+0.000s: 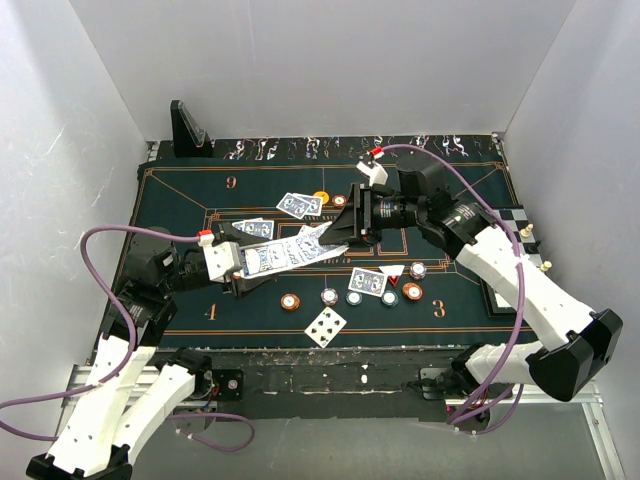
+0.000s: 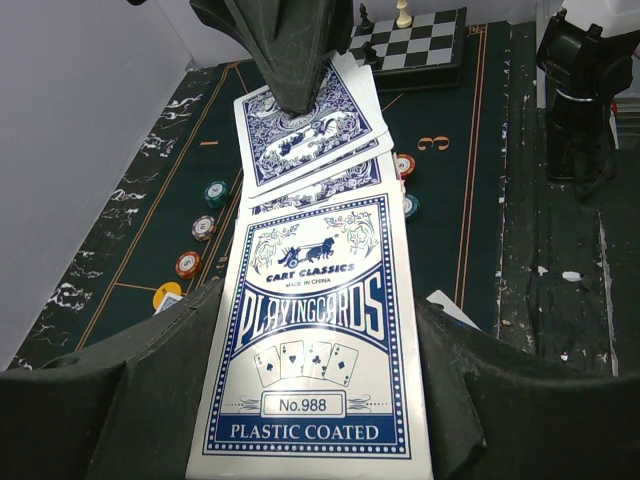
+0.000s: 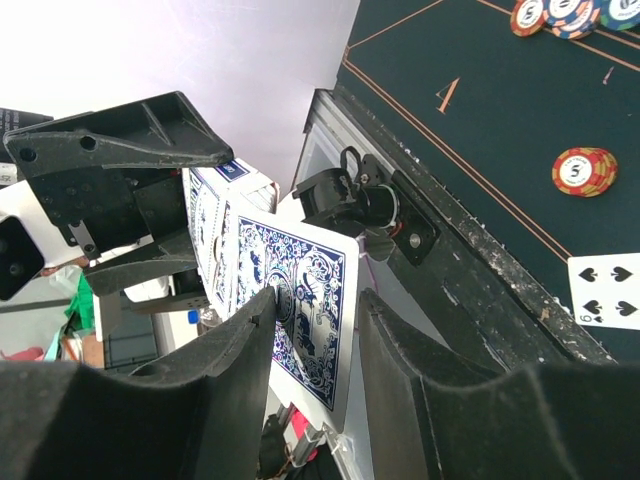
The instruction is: Distribute texas hold em gaming equipment
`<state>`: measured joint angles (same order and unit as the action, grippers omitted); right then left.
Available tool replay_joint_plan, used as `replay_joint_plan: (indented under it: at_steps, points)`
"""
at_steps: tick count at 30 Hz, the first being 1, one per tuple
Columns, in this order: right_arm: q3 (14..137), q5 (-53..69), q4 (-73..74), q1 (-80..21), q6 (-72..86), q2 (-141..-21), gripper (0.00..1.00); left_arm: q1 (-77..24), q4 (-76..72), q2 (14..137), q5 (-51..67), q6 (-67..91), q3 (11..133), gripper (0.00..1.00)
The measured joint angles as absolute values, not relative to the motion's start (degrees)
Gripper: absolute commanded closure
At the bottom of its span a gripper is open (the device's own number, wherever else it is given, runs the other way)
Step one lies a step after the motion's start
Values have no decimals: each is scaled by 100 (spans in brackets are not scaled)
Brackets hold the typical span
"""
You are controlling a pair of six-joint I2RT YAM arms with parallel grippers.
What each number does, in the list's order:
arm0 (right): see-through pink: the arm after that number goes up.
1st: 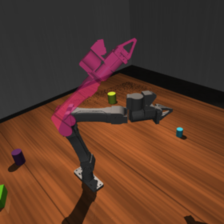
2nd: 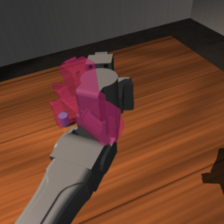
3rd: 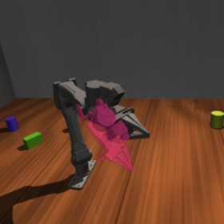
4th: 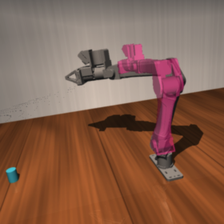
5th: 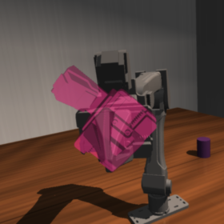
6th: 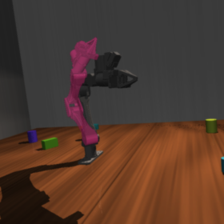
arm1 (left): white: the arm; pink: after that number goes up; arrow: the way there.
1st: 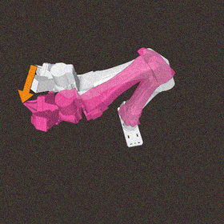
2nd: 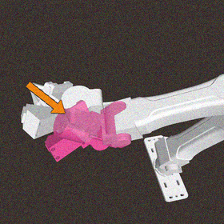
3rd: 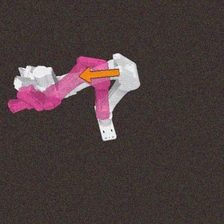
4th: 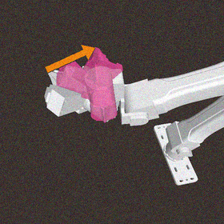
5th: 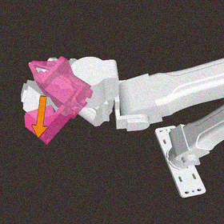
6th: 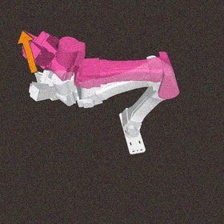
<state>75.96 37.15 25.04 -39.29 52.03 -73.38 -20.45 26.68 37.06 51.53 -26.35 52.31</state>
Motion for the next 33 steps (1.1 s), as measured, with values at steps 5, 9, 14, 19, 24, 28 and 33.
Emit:
replay_joint_plan:
  at_steps: [5,9,14,19,24,28,33]
  points:
    - [7631,3623,2731,-3809,5078,-7258,55,-2045,2668,3706,5153,-2635,5231,100]
    - [7701,3590,2812,-3771,5026,-7255,57,-2045,2659,3699,5151,-2635,5231,100]
    - [7793,3594,2880,-3771,4980,-7238,58,-2045,2641,3675,5151,-2635,5210,100]
    - [8003,3577,3004,-3771,4904,-7205,61,-2045,2620,3653,5146,-2637,5183,100]
    - [8322,3474,3286,-3771,4703,-7192,62,-2045,2554,3653,5144,-2635,5168,100]
    - [8501,3376,3540,-3767,4495,-7194,62,-2045,2519,3653,5144,-2635,5168,100]
    - [8680,3242,3879,-3760,4274,-7223,61,-2045,2521,3653,5144,-2635,5168,100]
